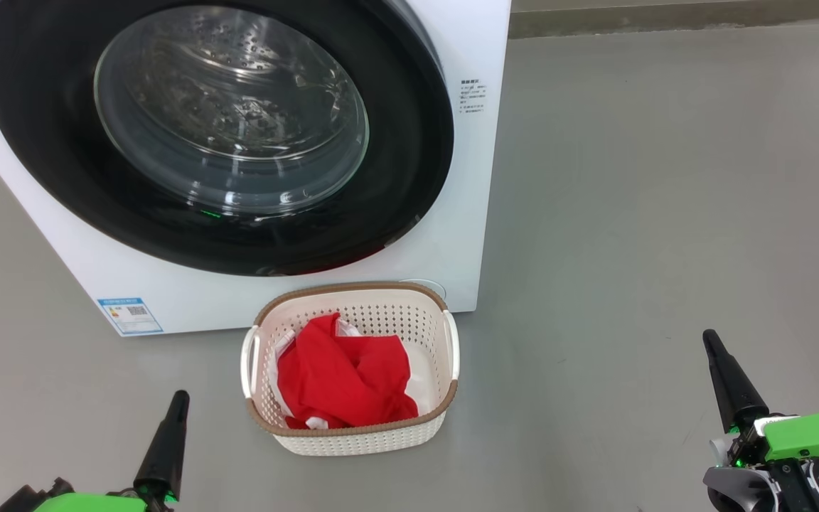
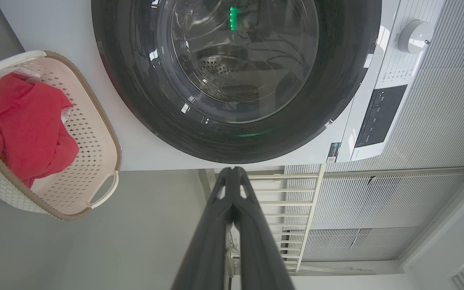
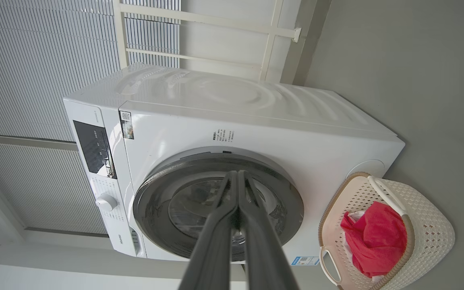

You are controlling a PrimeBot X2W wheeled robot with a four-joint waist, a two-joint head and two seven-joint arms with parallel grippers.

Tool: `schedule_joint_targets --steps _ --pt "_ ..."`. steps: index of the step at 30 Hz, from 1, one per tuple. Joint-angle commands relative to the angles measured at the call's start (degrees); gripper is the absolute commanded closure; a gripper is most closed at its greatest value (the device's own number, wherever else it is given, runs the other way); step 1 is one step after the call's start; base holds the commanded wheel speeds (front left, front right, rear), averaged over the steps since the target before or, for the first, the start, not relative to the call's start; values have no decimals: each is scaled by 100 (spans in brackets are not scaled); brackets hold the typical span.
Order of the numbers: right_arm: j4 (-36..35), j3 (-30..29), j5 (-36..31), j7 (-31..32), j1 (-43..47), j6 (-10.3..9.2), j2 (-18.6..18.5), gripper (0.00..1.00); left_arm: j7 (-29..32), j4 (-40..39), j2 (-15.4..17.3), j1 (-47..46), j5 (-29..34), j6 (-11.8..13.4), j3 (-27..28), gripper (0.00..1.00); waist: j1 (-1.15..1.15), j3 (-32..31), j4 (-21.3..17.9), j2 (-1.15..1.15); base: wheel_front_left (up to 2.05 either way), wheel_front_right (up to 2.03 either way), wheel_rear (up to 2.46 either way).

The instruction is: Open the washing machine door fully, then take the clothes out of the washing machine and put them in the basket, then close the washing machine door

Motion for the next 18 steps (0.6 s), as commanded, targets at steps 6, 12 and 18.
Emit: schedule_joint_targets --steps 6,12,18 --pt "-141 88 33 40 -241 3 -45 100 27 -117 60 -230 -38 -40 196 100 0 0 0 0 0 0 0" --pt "-141 88 33 40 -241 3 -45 100 27 -117 60 -229 -38 -40 196 100 0 0 0 0 0 0 0" --pt "-141 87 33 40 -241 3 -45 100 27 -118 60 -229 -39 -40 195 100 0 0 0 0 0 0 0"
